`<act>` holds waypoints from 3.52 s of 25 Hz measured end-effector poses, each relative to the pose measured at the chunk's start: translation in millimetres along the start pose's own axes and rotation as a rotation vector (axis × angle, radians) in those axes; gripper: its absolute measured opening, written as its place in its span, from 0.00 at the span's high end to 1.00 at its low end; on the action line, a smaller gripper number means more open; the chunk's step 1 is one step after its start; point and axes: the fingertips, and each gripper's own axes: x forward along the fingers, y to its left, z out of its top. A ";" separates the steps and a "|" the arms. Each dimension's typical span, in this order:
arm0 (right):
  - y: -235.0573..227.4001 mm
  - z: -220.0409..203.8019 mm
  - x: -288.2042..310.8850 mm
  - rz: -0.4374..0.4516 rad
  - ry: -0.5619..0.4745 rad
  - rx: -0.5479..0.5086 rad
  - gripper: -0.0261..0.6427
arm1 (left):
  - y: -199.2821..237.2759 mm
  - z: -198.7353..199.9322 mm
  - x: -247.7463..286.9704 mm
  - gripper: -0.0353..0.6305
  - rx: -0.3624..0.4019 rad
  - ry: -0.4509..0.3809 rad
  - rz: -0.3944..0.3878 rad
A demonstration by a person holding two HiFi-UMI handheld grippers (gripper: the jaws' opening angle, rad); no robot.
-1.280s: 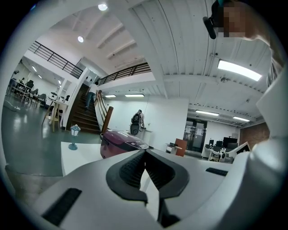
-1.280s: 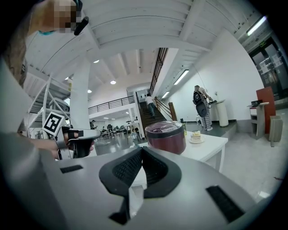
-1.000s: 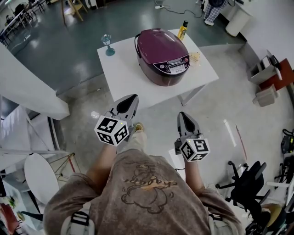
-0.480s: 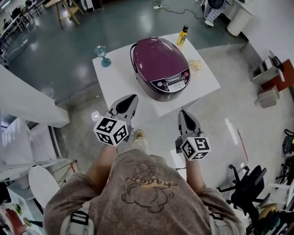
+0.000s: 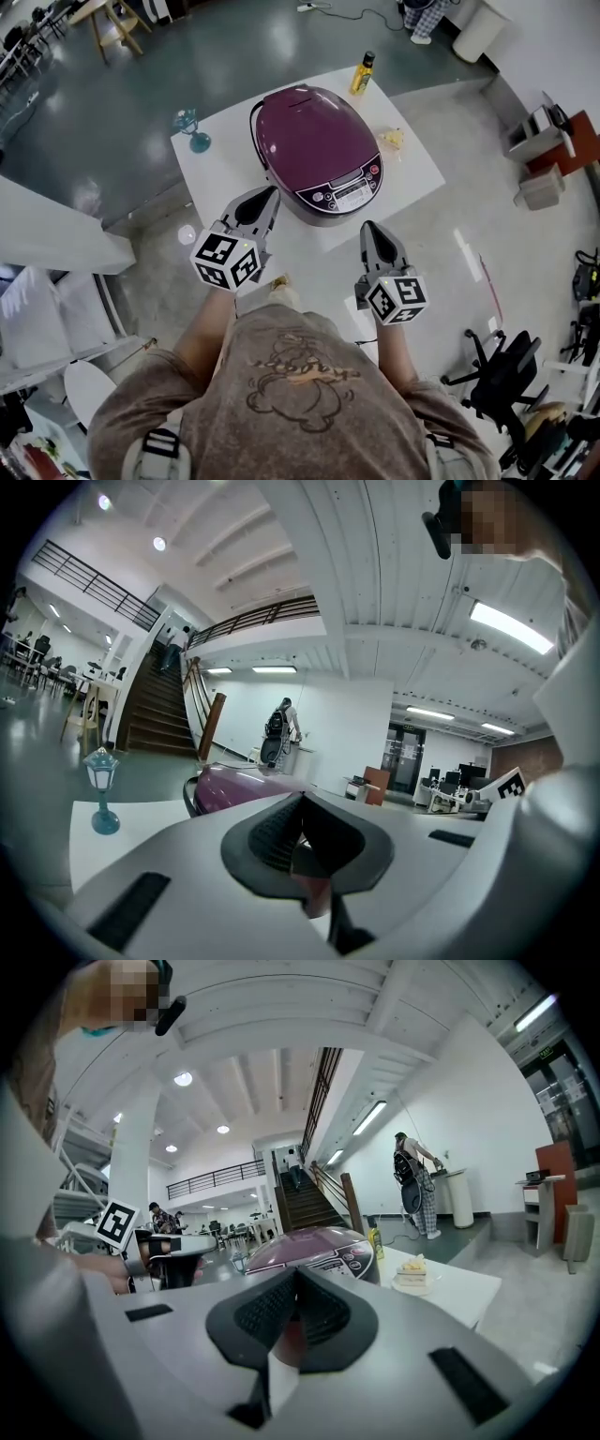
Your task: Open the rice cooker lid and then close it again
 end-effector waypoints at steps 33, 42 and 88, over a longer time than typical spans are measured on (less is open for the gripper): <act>-25.9 27.9 89.3 0.016 0.081 -0.128 0.96 | 50.0 -13.2 75.9 0.91 -0.021 0.050 0.000; -30.7 24.0 108.2 0.038 0.151 -0.201 0.96 | 54.7 -14.9 77.9 0.91 -0.019 0.057 0.043; -23.0 10.6 120.8 0.163 0.264 -0.311 0.96 | 57.2 -15.5 79.3 0.91 -0.070 0.079 0.106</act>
